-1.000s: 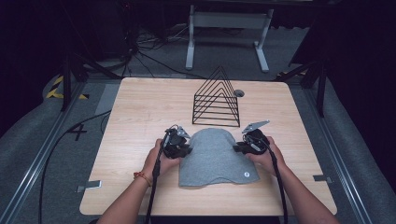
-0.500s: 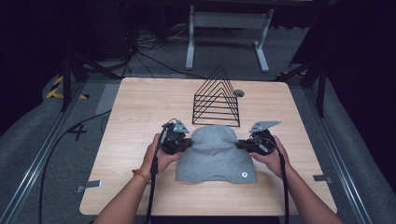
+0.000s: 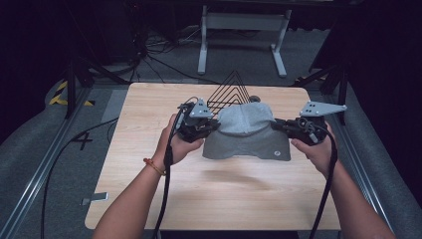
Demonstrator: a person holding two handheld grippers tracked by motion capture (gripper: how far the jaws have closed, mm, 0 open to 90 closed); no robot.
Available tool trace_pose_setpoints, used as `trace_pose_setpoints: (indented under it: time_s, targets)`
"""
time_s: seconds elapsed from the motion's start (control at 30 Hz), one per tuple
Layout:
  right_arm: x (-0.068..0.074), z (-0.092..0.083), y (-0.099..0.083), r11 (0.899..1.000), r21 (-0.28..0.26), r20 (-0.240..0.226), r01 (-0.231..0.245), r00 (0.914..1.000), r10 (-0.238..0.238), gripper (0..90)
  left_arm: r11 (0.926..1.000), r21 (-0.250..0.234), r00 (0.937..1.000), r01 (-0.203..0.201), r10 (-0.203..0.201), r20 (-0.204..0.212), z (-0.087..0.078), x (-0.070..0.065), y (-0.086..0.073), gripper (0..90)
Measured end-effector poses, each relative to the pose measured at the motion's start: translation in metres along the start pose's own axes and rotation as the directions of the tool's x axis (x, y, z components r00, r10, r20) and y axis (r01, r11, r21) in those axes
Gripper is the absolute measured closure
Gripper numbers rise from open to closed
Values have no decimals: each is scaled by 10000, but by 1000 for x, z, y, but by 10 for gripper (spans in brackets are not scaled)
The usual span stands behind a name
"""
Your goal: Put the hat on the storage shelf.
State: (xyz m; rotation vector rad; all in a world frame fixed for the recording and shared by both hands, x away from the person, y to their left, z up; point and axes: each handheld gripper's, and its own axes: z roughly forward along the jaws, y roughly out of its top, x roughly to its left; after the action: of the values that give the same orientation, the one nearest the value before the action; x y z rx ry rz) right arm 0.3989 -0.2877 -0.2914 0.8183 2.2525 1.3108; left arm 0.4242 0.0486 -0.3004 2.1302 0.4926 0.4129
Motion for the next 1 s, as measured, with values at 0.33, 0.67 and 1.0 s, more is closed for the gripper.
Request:
trace_pose_setpoints:
  time_s: [0.33,0.67,1.0]
  targets:
    - [-9,-11,28,9987,-500,455,111,9989,-88,854,9978,-579,9994,-337,338,-6,-12,9,37,856]
    - [-20,-15,50,9969,-764,748,196,9971,-138,853,9964,-809,9996,-260,247,-166,-18,23,55,856]
    - [-31,-12,79,9948,-971,1140,305,9933,-193,853,9953,-949,9975,-171,105,-701,-28,45,75,856]
